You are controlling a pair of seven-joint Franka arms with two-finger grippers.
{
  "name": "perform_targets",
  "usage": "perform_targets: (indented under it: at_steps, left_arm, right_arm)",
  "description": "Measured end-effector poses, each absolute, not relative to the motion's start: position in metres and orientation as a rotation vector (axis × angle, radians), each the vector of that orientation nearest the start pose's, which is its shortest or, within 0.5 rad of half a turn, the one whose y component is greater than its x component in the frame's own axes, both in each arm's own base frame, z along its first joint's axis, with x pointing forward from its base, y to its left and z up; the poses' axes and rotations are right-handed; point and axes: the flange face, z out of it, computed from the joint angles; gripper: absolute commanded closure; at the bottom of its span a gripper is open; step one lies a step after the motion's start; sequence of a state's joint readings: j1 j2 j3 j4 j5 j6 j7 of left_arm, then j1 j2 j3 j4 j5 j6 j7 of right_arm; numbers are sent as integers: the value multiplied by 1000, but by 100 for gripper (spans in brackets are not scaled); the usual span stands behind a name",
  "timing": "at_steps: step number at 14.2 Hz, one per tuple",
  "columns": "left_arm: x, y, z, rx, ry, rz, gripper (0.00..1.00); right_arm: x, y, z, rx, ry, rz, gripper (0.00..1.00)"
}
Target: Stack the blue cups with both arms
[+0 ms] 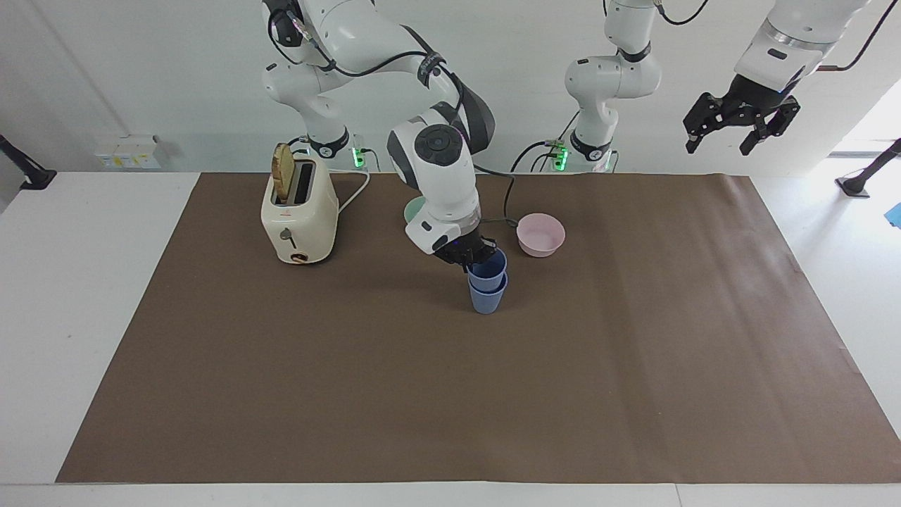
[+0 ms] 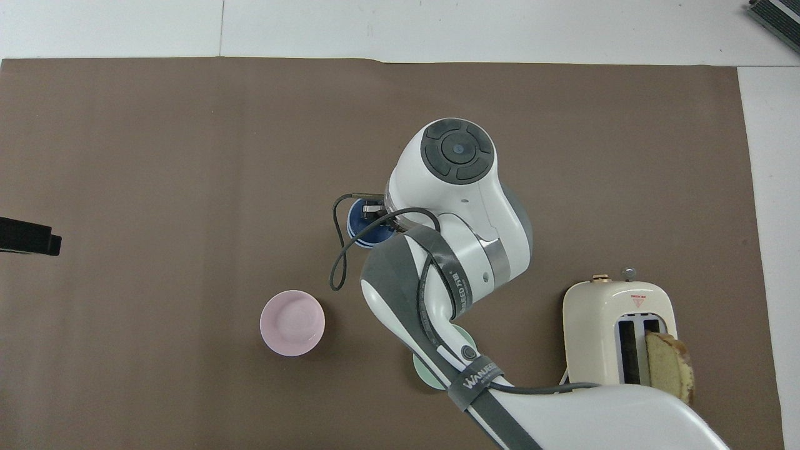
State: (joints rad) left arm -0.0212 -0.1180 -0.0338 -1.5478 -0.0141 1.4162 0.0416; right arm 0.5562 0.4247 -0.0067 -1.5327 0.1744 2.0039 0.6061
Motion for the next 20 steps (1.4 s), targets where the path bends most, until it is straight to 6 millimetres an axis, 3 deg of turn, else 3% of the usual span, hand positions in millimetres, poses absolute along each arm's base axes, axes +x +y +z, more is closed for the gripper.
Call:
perform_targets:
  at_steps: [6,7,8,10,15,16,18,20]
  left_arm:
    - [499,-30,684,-3148,155,22,0]
    - [499,-30,684,-3148,155,22,0]
    - [499,-30,684,-3148,155,22,0]
    - [499,-30,684,-3148,155,22,0]
    - [499,-30,684,-3148,155,22,0]
    - [499,-30,684,-3148,155,22,0]
    - [499,-30,684,-3148,155,22,0]
    - [499,-30,684,-3148,155,22,0]
  right_arm:
    - [577,366,405,-2979,191,66,100]
    - [577,366,404,-2978,192,64,92]
    - [577,365,403,-2978,193,62,76]
    - [577,365,402,-2978,193,62,65]
    - [577,365,402,-2977,194,59,56]
    - [578,365,403,-2976,195,58,42]
    - [578,364,403,-2975,196,55,0]
    - [580,365,411,-2968,194,40,0]
